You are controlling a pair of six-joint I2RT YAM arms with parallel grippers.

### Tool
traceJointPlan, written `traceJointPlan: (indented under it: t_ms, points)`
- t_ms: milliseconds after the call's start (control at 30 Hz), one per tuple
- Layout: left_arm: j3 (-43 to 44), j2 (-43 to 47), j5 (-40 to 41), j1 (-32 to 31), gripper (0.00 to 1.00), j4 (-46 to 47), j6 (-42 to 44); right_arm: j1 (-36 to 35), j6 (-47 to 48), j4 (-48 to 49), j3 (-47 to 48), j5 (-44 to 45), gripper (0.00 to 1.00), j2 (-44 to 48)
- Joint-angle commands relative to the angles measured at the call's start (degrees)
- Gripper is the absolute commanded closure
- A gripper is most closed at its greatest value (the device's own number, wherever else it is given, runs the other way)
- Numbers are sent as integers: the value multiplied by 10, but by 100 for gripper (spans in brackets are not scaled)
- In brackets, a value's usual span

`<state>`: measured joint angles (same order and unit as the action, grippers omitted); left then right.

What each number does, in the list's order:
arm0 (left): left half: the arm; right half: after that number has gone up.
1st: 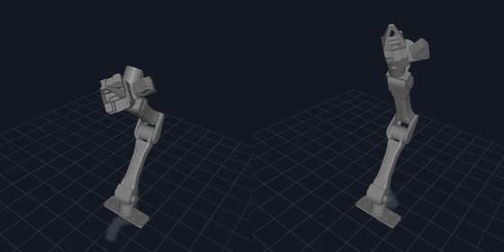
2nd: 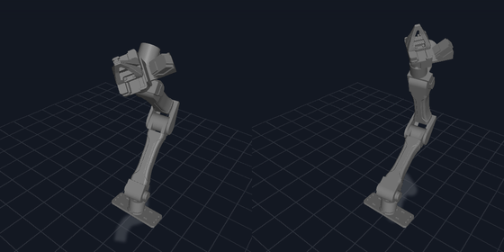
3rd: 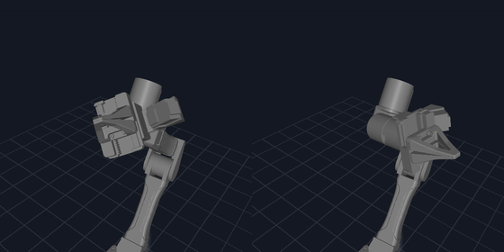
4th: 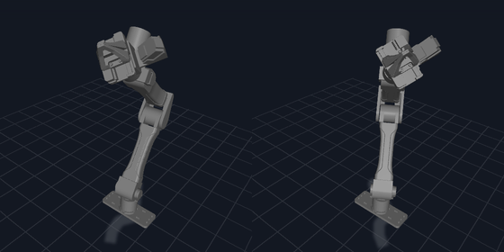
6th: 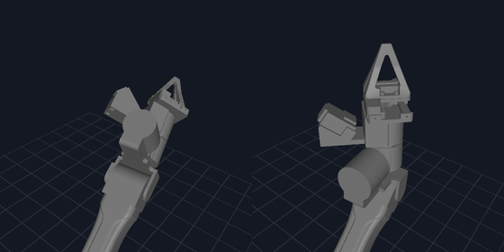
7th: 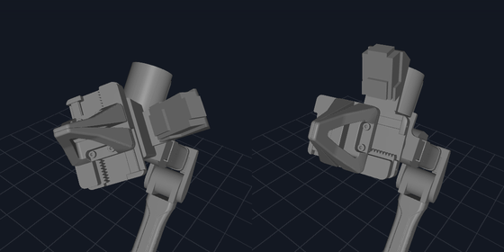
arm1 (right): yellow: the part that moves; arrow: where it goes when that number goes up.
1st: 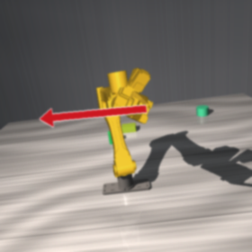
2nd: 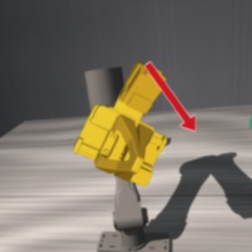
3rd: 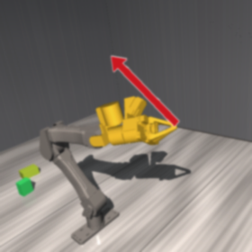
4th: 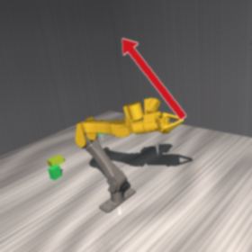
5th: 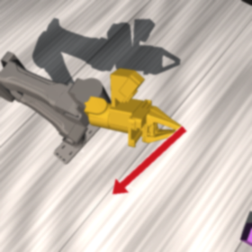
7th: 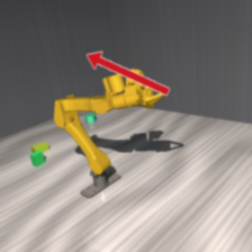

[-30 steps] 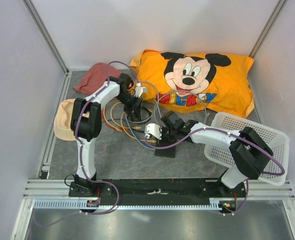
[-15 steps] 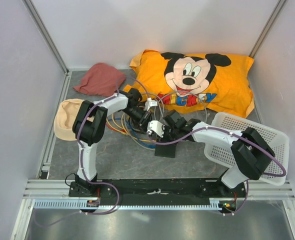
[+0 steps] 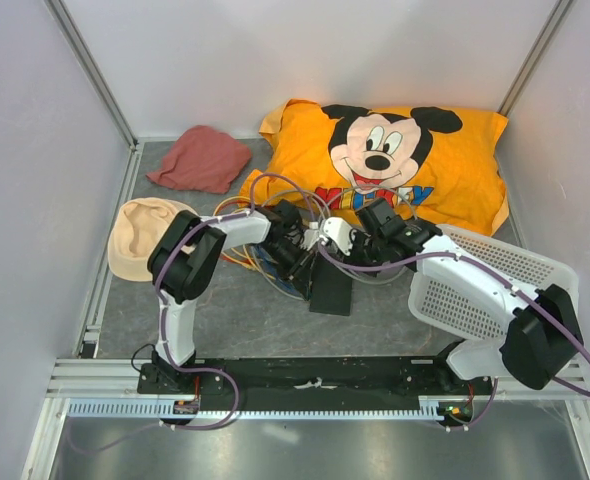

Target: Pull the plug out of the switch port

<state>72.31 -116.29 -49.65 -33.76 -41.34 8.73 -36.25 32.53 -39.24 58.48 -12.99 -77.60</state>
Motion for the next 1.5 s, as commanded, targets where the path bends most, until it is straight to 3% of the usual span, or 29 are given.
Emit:
traceJointPlan:
  t_ms: [0, 233, 500, 600, 633, 667, 733, 867, 1000, 1100, 1133, 1233, 1300, 1333, 1467]
  points:
    - [12, 26, 25, -51, 82, 73, -13, 0, -31, -22, 14, -3, 93, -4]
    - [39, 3, 28, -89, 83, 61, -20, 14, -49, -10, 18, 23, 92, 18]
    - [3, 125, 25, -49, 73, -8, 39, 19, -33, -30, 0, -44, 87, 19]
    - [16, 135, 21, -26, 71, -27, 52, 18, -75, 1, -11, -16, 61, 7]
    - [21, 134, 17, -20, 71, -31, 54, 18, -88, 15, -13, -2, 49, 8]
    - [27, 128, 11, -13, 71, -38, 55, 18, -107, 48, -20, 26, 43, 12]
    - [41, 121, -3, 10, 71, -38, 43, 19, -114, 71, -26, 42, 32, 12]
    - [60, 111, -22, 41, 71, -37, 24, 19, -111, 94, -21, 73, 20, -37]
    - [71, 120, -21, 74, 71, -36, 24, 18, -84, 100, -17, 54, 5, -90]
    - [70, 125, -19, 94, 71, -35, 22, 18, -84, 113, 0, 82, 18, -129]
    - [69, 130, -19, 99, 71, -34, 21, 17, -82, 116, 8, 96, 30, -132]
    - [59, 144, -17, 113, 71, -30, 23, 0, -56, 113, 52, 108, 48, -131]
    - [49, 150, -14, 122, 71, -27, 23, -17, 4, 90, 80, 104, 57, -127]
    - [46, 154, -12, 125, 71, -24, 23, -37, 32, 77, 88, 98, 68, -123]
    - [34, 157, -12, 143, 71, -15, 23, -77, 205, -46, 116, 11, 85, -108]
